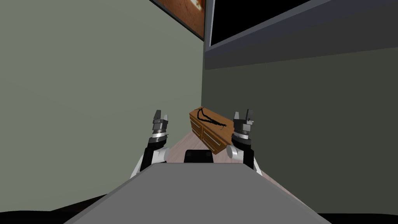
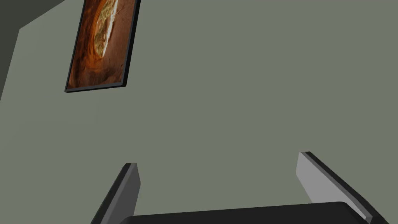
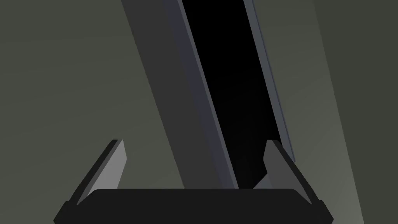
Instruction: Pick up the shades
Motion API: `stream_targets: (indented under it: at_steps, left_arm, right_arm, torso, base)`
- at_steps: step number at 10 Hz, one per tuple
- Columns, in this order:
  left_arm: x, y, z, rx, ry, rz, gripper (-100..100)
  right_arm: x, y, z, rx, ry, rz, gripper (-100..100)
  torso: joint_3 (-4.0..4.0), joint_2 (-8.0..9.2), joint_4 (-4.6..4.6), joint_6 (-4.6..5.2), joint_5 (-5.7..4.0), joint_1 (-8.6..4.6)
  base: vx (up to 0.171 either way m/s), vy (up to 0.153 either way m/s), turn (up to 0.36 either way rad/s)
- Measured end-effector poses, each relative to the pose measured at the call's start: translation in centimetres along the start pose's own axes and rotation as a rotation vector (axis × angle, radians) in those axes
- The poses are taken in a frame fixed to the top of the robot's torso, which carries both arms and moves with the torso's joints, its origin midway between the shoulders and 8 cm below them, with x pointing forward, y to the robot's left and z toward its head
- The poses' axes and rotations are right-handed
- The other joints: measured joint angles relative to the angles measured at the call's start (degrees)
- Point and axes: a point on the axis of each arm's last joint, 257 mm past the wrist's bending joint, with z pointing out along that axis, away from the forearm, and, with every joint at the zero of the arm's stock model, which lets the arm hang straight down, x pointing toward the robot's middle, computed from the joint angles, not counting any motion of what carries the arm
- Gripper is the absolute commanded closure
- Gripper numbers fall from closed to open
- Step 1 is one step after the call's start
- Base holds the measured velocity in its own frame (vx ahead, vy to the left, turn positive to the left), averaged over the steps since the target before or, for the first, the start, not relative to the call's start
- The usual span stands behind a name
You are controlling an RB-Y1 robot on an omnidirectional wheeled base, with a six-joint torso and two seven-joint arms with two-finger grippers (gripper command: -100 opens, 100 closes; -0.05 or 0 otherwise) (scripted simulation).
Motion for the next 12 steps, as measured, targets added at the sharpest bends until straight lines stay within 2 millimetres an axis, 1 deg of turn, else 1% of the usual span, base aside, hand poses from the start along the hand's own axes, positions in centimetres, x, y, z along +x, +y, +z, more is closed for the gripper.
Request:
stream_targets:
  at_steps: [3, 5, 7, 8, 12]
  left_arm:
    - [0.0, 0.0, 0.0, 0.000, 0.000, 0.000, 0]
    - [0.0, 0.0, 0.0, 0.000, 0.000, 0.000, 0]
    - [0.0, 0.0, 0.0, 0.000, 0.000, 0.000, 0]
    - [0.0, 0.0, 0.0, 0.000, 0.000, 0.000, 0]
    - [0.0, 0.0, 0.0, 0.000, 0.000, 0.000, 0]
  right_arm:
    - [1.6, -0.7, -0.2, 0.004, 0.100, -0.063, -100]
    - [3.2, -1.7, -0.6, 0.008, 0.186, -0.132, -100]
    - [4.6, -3.0, -1.1, 0.009, 0.283, -0.223, -100]
    - [5.6, -3.8, -1.7, 0.011, 0.332, -0.270, -100]
    - [7.9, -5.9, -3.0, -0.003, 0.474, -0.421, -100]
  torso:
    - [0.02, 0.04, 0.01, 0.00, -0.01, -0.07]
    - [0.05, 0.08, 0.02, -0.01, -0.02, -0.09]
    - [0.06, 0.11, 0.02, 0.00, -0.03, -0.15]
    - [0.07, 0.12, 0.02, -0.01, -0.04, -0.15]
    - [0.07, 0.11, 0.03, 0.01, -0.03, -0.13]
  base:
    - [-0.014, -0.013, 0.031]
    - [-0.027, -0.022, 0.051]
    - [-0.034, -0.033, 0.061]
    - [-0.032, -0.024, 0.025]
    - [-0.032, -0.028, 0.052]
